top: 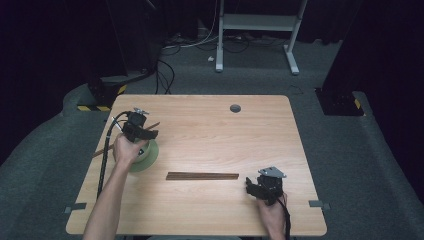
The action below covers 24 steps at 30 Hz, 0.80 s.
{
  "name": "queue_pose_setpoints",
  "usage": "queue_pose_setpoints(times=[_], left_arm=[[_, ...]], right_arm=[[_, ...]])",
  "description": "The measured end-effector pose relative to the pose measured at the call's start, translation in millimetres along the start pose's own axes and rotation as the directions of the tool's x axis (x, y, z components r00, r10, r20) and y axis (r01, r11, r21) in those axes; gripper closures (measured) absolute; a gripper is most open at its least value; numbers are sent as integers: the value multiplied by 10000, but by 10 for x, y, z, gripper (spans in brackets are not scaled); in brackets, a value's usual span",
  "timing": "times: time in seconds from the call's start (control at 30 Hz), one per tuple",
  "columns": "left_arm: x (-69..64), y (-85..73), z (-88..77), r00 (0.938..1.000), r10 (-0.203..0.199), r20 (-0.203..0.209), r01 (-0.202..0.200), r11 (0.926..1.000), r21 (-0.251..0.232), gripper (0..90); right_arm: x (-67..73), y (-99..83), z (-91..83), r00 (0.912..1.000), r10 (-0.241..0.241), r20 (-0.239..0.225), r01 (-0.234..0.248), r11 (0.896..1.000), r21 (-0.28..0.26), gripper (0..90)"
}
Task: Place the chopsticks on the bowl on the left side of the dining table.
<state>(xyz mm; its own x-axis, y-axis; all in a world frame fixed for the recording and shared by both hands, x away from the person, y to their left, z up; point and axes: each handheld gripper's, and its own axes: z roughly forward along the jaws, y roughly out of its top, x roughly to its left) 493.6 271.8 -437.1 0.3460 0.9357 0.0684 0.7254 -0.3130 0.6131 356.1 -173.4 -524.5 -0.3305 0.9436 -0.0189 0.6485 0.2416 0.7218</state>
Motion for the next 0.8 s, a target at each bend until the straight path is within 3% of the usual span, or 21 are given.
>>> queue_pose_setpoints(times=[0.23, 0.53, 0.8], left_arm=[[-67, 2, -12, 9996, 152, 222, -154, 9998, 90, 321], [-166, 4, -16, 9989, 421, 193, -424, 9990, 111, 326], [-70, 4, -137, 9998, 189, 97, -186, 9994, -307, 330]], right_arm=[[-2, 0, 1, 10000, -28, -3, 28, 10000, -8, 237], [-4, 2, 2, 10000, -73, -15, 73, 10000, -15, 237], [-2, 3, 4, 10000, -76, -26, 76, 10000, -12, 237]])
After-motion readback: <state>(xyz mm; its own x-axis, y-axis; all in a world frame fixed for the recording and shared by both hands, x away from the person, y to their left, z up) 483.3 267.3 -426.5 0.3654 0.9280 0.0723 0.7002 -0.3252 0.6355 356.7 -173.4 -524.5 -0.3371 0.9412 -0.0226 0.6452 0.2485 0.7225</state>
